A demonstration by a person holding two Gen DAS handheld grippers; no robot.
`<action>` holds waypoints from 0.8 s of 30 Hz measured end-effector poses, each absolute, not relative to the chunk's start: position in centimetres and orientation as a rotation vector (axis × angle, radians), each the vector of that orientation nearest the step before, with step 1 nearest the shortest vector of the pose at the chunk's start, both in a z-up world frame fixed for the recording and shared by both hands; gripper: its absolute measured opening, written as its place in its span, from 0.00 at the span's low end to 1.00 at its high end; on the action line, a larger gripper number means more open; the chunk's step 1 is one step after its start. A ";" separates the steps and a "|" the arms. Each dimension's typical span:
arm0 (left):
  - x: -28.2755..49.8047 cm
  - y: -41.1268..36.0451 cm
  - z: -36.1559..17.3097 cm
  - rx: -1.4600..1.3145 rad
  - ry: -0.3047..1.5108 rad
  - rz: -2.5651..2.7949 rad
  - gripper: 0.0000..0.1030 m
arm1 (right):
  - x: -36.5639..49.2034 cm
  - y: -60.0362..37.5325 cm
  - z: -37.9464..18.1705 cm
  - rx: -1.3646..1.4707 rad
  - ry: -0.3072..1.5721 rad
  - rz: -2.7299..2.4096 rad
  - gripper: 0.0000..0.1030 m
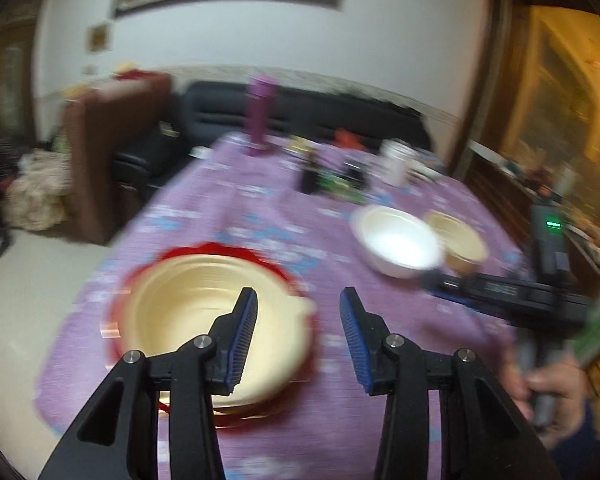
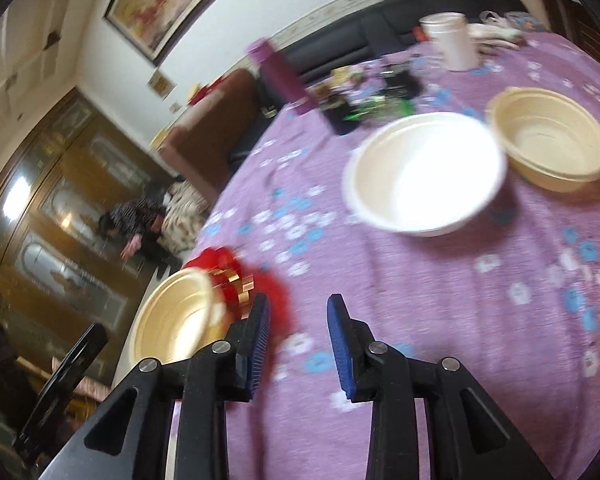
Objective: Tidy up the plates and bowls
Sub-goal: 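Lower the beige bowl onto the white plate and open both tools, then move both tools toward the white paper bowl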
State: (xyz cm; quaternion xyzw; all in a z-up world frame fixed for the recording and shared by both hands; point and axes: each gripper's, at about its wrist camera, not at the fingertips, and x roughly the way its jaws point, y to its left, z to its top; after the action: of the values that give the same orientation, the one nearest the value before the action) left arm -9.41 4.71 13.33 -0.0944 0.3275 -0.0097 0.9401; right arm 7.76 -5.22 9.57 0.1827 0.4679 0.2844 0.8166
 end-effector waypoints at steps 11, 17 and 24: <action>1.4 -5.6 8.9 -0.129 0.746 -0.082 0.41 | 11.0 -11.5 6.4 0.432 0.891 0.419 0.31; 5.2 -6.8 5.9 -0.104 0.826 -0.051 0.41 | 10.5 -13.2 5.4 0.494 0.856 0.343 0.31; 7.1 -6.5 4.8 -0.145 0.883 -0.018 0.41 | 10.1 -13.4 5.2 0.488 0.829 0.303 0.31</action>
State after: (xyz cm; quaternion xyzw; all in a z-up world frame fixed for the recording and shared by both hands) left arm 7.15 -6.46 4.76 -0.0703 0.4267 -0.0085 0.9016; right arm 10.06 -13.43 5.16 0.2337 0.3970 0.1454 0.8756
